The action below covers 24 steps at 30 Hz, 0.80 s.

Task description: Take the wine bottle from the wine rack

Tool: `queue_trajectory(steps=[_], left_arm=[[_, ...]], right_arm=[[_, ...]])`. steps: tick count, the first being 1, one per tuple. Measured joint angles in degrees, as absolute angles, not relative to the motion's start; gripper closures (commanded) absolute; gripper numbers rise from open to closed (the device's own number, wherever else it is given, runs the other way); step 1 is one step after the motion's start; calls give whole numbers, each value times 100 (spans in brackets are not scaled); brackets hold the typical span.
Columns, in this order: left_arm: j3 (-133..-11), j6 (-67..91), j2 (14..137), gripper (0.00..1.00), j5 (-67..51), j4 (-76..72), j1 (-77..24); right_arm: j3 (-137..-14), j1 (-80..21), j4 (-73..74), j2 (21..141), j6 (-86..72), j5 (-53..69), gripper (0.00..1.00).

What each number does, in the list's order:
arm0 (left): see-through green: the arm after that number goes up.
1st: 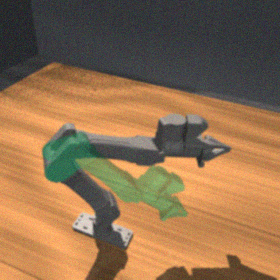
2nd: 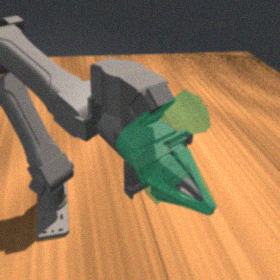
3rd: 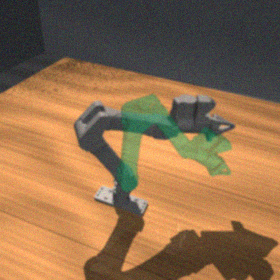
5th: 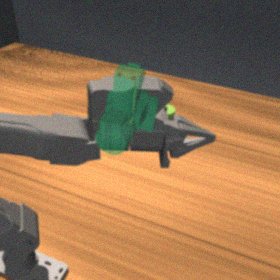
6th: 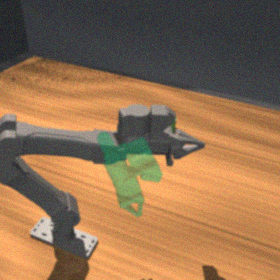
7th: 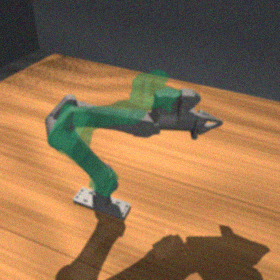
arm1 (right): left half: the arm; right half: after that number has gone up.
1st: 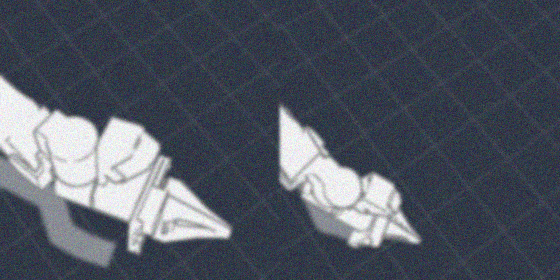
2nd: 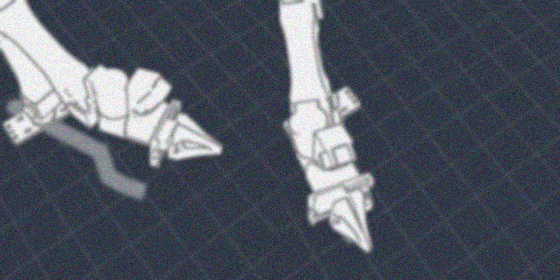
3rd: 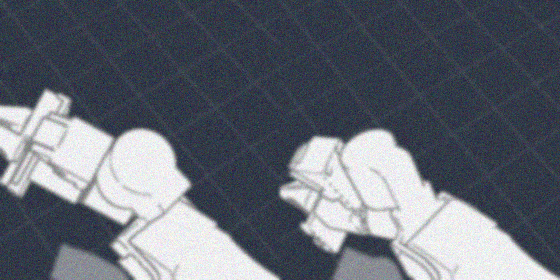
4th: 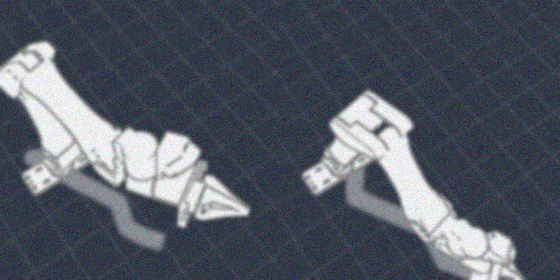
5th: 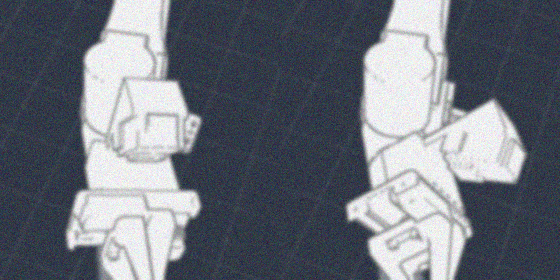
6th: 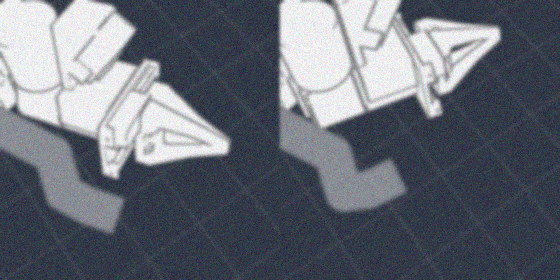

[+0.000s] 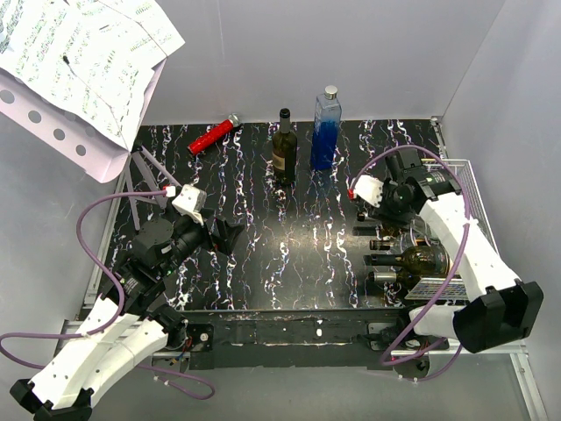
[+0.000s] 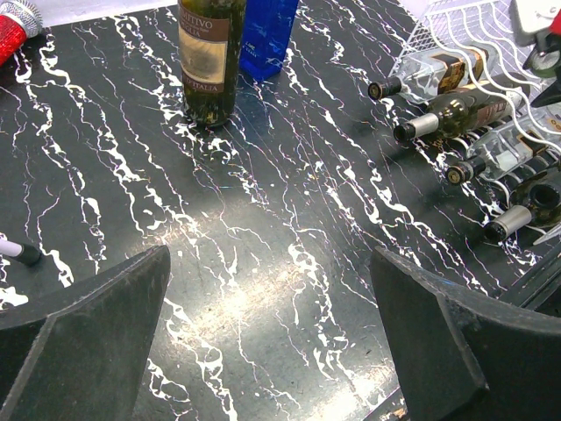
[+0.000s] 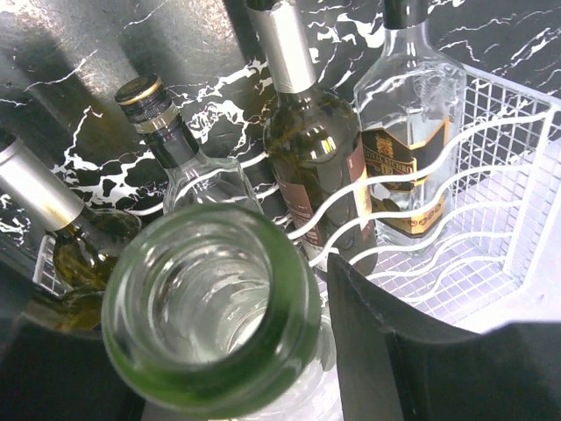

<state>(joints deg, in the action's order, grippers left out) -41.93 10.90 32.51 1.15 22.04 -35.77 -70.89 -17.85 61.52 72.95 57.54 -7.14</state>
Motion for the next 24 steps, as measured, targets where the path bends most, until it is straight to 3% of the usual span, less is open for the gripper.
queue_trajectory(steps=[24], left_arm=[[-4193,1090,3186,2,154,2200,-3577]], right_arm=[[-8718,-1870,6814,7140,5068,21,99]])
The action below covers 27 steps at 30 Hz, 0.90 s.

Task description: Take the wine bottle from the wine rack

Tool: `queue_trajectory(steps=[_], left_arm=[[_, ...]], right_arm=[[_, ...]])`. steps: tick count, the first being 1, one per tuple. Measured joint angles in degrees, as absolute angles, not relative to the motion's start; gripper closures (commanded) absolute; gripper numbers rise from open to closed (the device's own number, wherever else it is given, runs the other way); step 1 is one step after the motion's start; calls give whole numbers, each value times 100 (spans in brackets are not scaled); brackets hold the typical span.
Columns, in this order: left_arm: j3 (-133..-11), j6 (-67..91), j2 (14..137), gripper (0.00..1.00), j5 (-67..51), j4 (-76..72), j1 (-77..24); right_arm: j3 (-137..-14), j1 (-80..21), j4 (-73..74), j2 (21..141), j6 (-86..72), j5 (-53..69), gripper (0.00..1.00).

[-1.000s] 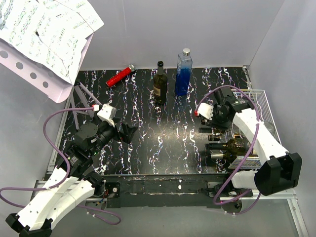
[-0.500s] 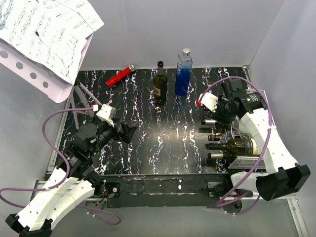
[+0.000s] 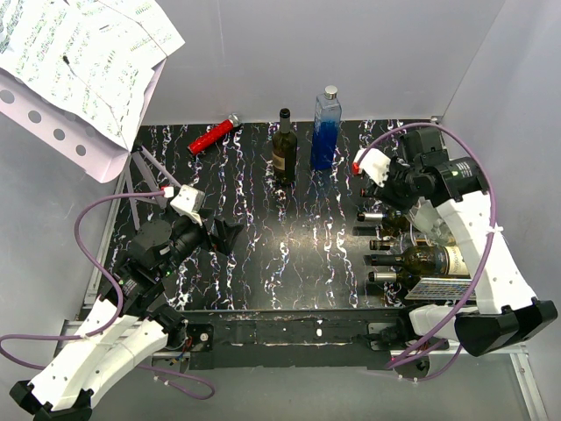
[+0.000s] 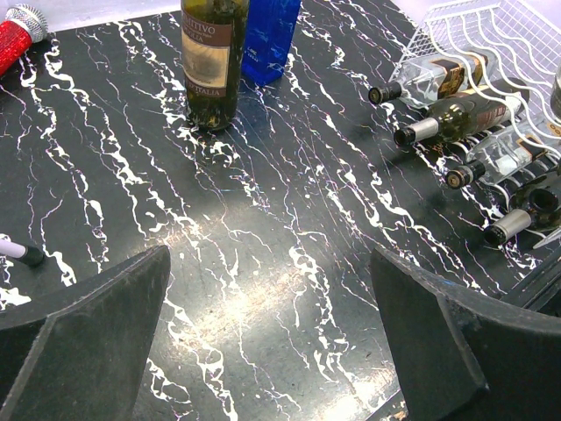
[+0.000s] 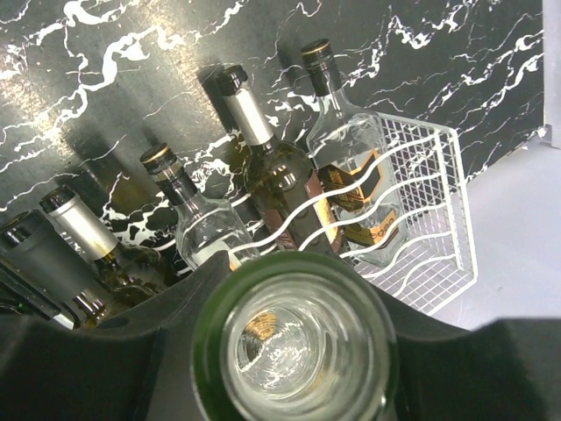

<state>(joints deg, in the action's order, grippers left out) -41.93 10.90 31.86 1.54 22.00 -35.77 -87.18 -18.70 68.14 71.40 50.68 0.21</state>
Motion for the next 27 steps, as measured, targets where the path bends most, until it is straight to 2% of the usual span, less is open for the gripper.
queue_trajectory(steps=[19,27], left_arm=[[-4193,1087,3194,2,215,2202,-3577],[-4193,1087,3194,2,237,2202,-3577]], right_arm=[[-10442,-2276,6842,7463,4187,8,99],[-10805,-2777,6108,7526,3317,64,99]])
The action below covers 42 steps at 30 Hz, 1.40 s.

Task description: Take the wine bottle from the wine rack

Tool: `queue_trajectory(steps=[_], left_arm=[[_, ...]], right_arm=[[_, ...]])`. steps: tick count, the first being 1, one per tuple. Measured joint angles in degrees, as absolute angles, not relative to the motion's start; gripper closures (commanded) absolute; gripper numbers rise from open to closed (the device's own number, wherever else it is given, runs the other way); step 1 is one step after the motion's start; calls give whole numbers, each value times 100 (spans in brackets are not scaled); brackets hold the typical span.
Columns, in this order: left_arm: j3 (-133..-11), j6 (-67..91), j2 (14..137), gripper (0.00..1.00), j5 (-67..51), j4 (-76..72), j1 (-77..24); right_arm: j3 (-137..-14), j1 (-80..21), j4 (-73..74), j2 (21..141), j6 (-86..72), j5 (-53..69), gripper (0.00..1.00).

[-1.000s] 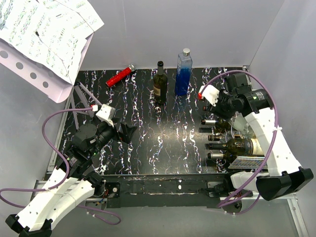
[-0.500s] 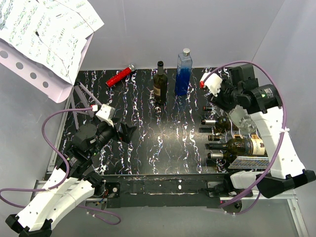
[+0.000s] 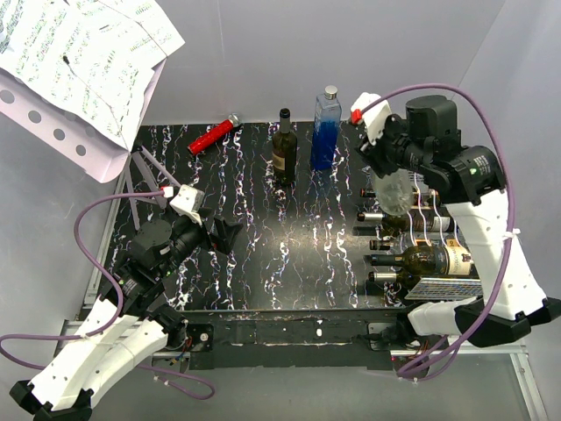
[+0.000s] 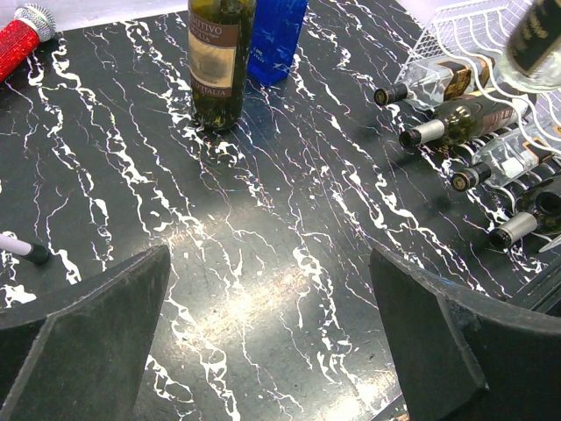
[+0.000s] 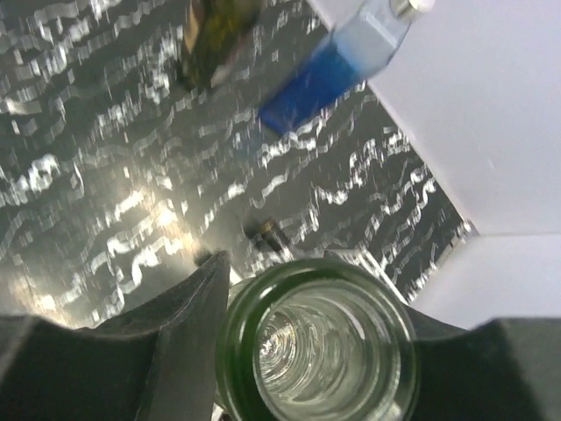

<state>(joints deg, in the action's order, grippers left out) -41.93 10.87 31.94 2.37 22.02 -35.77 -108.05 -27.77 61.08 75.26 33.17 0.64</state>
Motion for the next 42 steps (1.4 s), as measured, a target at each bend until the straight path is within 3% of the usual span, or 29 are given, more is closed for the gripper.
queue_trajectory(steps=[10,16,30,42], left_arm=[[-4193,1079,3192,2,244,2202,-3577],[-4193,1063,3177,2,255,2206,-3577],[-4193,1061,3164,2,259,2220,-3577],[-4193,1050,3208,2,263,2220,-3577]], right_arm=[[-8134,-3352,1916,7159,1905,-19,99],[-7789,-3317,410,8020,1594,-633,99],[-7426,-2130,-1098,8895,591,-1188,99],[-7413,-1649,-1391,9668,27,-1323,99]])
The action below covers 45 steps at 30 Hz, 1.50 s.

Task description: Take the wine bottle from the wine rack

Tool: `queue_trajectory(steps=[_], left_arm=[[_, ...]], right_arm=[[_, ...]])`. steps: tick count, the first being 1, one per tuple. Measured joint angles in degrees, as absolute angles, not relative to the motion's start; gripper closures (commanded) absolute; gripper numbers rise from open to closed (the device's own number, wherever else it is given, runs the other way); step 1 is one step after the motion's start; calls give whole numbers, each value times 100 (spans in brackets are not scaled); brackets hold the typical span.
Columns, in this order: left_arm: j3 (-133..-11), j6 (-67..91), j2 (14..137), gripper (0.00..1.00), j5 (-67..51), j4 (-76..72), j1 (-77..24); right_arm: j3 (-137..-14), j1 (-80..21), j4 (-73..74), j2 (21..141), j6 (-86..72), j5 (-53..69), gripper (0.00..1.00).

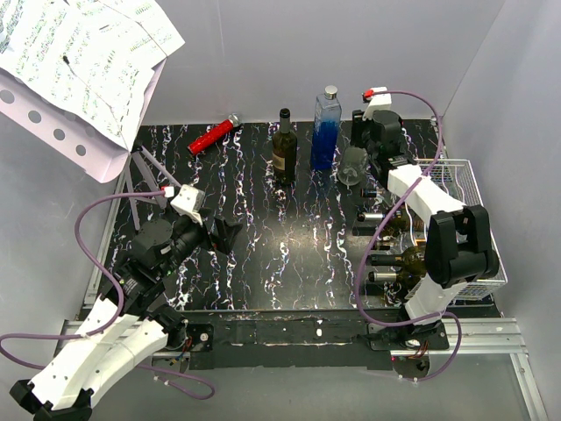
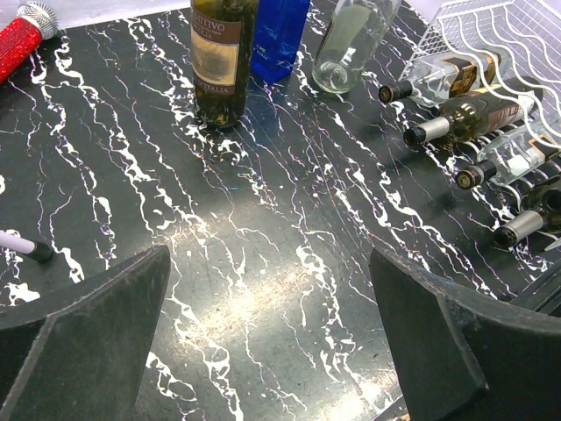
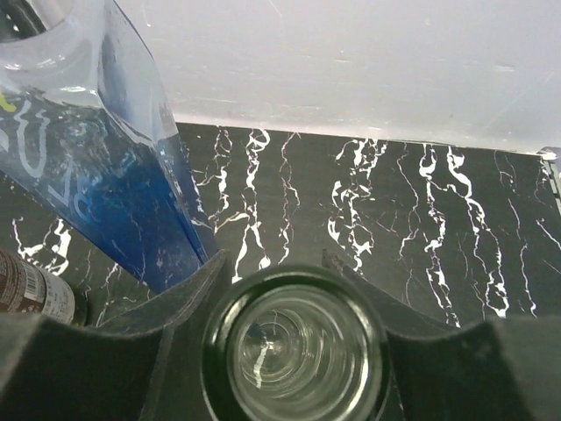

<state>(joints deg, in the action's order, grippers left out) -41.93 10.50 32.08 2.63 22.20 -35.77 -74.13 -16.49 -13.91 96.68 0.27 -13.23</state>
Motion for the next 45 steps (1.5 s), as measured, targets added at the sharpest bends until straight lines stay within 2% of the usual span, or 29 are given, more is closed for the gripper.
queue_trajectory(steps=[1,6,10,14,15,19,27,41,45], left_arm=[[-4193,1050,3216,2,263,2220,-3577],[-4191,1048,3262,2,272,2217,-3577],[-4191,1046,3308,2,279,2220,-3577],[-4191,1048,3317,2,279,2217,-3577],[-4191,1046,3317,2,281,2217,-3577],[-4191,1046,3317,2,281,2217,-3577],[-4174,1046,3286,2,279,2217,-3577],[-4174,1046,3236,2,248,2215,-3577],[-4174,1046,3234,2,235,2206,-3577]], right_arm=[[-7400,-1645,-1452,9684,-14,-1308,96],[-7218,-1625,-1774,9684,-137,-1262,63],[-7181,-1625,-1778,9688,-154,-1253,48],[-7179,-1625,-1863,9688,-156,-1271,26],[-7179,-1625,-1942,9664,-150,-1282,23],[-7236,-1625,-2029,9511,-119,-1328,20],[-7413,-1623,-1448,8855,204,-1256,19],[-8149,-1623,2012,6733,1837,427,19],[-8208,-1619,3511,6355,2528,1061,18]])
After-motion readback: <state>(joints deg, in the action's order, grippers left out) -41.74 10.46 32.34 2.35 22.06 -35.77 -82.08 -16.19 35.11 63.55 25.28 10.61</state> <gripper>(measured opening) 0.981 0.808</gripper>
